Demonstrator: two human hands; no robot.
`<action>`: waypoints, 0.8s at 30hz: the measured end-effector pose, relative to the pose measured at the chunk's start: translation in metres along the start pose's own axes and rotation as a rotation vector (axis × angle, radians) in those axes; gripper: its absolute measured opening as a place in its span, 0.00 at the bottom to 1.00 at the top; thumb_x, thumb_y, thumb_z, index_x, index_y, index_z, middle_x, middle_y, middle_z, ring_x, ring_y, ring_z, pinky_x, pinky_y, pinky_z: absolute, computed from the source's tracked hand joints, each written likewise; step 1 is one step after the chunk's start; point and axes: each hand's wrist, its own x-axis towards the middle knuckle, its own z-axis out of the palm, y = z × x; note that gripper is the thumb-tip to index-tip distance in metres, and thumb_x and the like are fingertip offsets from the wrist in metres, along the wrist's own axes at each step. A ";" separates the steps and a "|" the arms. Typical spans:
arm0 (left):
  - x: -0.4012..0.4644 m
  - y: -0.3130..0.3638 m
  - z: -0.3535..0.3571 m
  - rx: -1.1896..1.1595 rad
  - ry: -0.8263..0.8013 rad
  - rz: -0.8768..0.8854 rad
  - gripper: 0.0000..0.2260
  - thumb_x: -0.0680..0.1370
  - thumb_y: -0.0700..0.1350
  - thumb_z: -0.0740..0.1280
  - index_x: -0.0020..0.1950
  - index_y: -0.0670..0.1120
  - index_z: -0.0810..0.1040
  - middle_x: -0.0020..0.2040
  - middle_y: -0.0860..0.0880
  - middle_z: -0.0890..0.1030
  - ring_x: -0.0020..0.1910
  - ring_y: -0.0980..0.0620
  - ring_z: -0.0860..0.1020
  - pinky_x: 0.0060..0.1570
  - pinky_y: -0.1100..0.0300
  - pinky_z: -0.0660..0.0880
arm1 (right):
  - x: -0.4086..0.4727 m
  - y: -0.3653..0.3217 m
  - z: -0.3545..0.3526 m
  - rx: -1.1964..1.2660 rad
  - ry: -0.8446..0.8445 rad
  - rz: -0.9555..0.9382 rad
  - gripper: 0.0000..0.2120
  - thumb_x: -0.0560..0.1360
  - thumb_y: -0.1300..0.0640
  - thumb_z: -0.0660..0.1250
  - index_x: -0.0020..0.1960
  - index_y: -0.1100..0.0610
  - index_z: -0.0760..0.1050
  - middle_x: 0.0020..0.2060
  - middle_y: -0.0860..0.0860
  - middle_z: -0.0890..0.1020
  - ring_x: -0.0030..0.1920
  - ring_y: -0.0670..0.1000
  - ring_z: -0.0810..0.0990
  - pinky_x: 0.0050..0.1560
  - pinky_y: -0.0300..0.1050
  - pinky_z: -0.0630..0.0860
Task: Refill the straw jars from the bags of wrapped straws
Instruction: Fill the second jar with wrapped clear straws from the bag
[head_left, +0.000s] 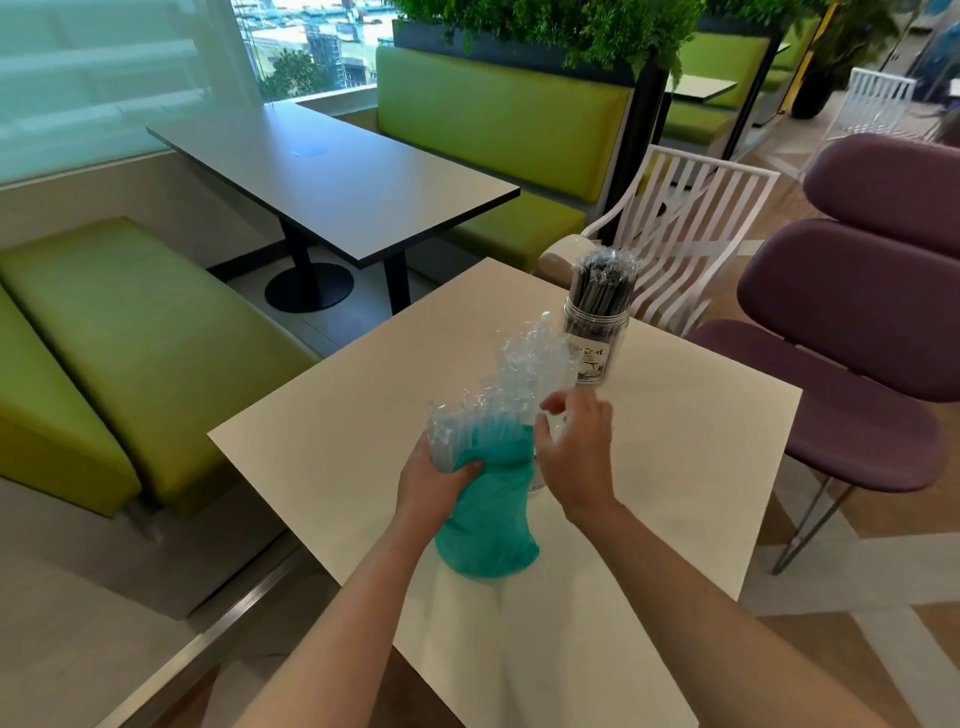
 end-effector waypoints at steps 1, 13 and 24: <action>0.000 -0.001 0.000 -0.010 0.003 -0.005 0.27 0.69 0.48 0.78 0.65 0.53 0.74 0.57 0.54 0.81 0.56 0.50 0.80 0.58 0.47 0.78 | -0.005 0.000 0.002 0.095 -0.065 0.053 0.07 0.76 0.58 0.68 0.50 0.52 0.71 0.46 0.47 0.75 0.48 0.47 0.72 0.51 0.48 0.77; -0.009 -0.005 -0.004 -0.151 -0.081 -0.035 0.23 0.70 0.41 0.77 0.62 0.51 0.76 0.52 0.52 0.83 0.51 0.51 0.82 0.48 0.57 0.80 | -0.011 -0.016 0.002 0.452 -0.422 0.386 0.09 0.76 0.53 0.69 0.54 0.55 0.75 0.47 0.48 0.79 0.52 0.51 0.78 0.49 0.39 0.78; -0.014 0.004 0.001 -0.197 -0.144 -0.008 0.30 0.64 0.49 0.81 0.63 0.52 0.73 0.54 0.51 0.82 0.52 0.52 0.82 0.48 0.58 0.81 | -0.016 -0.016 0.001 0.447 -0.599 0.397 0.15 0.82 0.53 0.59 0.67 0.56 0.68 0.58 0.50 0.76 0.60 0.51 0.75 0.61 0.46 0.76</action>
